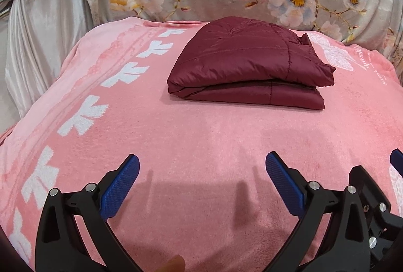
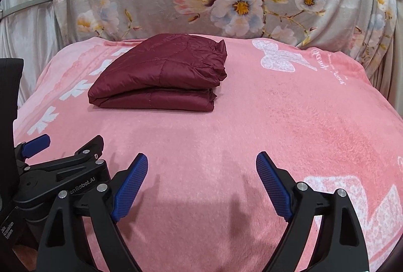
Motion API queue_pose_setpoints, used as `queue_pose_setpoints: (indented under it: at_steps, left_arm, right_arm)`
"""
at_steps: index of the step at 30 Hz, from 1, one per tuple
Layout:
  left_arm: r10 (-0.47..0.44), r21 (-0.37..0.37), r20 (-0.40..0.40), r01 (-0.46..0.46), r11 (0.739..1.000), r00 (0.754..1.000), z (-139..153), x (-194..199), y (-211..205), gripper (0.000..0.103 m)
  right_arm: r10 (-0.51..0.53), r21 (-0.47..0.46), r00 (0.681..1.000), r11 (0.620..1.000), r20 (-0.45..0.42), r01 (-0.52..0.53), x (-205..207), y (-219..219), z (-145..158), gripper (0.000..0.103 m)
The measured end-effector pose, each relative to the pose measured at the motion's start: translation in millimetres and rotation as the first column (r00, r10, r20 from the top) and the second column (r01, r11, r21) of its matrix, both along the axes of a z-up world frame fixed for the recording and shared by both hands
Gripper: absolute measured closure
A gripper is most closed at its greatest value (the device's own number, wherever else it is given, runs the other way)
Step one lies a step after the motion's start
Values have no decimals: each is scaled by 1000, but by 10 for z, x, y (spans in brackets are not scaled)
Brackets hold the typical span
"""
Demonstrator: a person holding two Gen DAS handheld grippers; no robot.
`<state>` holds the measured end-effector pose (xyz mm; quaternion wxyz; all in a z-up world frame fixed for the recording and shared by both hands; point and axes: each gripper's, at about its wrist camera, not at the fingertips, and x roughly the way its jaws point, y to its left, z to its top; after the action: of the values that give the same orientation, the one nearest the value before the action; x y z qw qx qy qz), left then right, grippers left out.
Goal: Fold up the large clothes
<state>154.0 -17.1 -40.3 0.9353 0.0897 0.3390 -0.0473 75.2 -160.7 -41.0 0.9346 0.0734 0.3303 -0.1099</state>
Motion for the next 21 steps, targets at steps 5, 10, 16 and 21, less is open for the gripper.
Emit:
queue_pose_setpoints:
  at_steps: [5,10,16,21]
  left_arm:
    - [-3,15,16,3,1000,1000,3,-34,-30,5]
    - [-4,18,24,4,1000,1000,12,-44,-29,5]
    - [-2,16,41,2,1000,999,34,-69,-18,5]
    - [-1,14,54,0,1000,999,50,-89,-12,5]
  right_arm:
    - [-13,26,1000,1000,-13,13,12,-39,-20,17]
    - [-17,18,1000,1000,-6,17,0,-55,-11,17]
    - [-18,10,1000,1000,7,17,-20,-60,7,17]
    - [-20,0,1000,1000,19,20,-42,-50,21,17]
